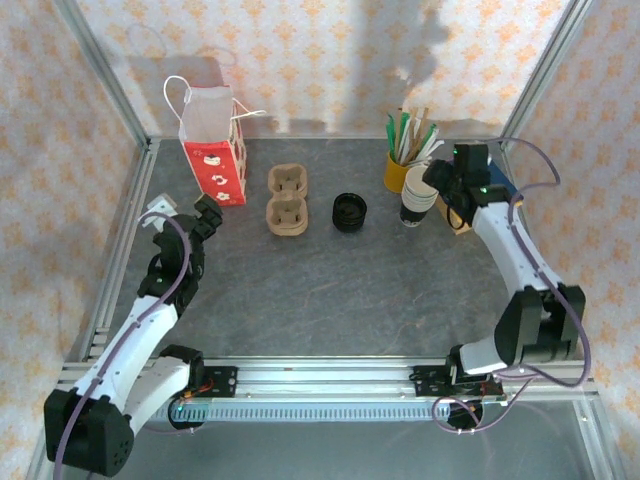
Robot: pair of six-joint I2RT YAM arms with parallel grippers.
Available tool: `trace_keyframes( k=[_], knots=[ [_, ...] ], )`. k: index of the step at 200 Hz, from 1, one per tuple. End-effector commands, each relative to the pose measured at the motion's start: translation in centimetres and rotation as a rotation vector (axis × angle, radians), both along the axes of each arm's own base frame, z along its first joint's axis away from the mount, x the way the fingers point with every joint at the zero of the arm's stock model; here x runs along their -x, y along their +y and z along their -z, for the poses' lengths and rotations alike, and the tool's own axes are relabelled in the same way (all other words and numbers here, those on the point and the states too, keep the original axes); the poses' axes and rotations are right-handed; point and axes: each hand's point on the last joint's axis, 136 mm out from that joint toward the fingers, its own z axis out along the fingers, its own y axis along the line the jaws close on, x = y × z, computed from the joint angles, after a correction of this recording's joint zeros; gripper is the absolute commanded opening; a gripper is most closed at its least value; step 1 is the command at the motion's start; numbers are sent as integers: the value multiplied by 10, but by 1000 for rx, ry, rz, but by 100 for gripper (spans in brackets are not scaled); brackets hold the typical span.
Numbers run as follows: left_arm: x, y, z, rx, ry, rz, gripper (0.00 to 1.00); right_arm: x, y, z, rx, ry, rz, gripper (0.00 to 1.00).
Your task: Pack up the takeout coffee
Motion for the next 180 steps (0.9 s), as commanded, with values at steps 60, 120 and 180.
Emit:
trace_keyframes(
  k=[60, 120, 180],
  knots=[
    [-9, -25, 17, -4, 96, 150, 97, 13, 0, 11, 93, 197, -18, 44],
    [-10, -24, 20, -17, 98, 149, 98, 4, 2, 18, 92, 213, -26, 33],
    [-14, -30, 23, -6, 104, 177, 98, -3, 3, 16, 93, 204, -31, 21]
  ],
)
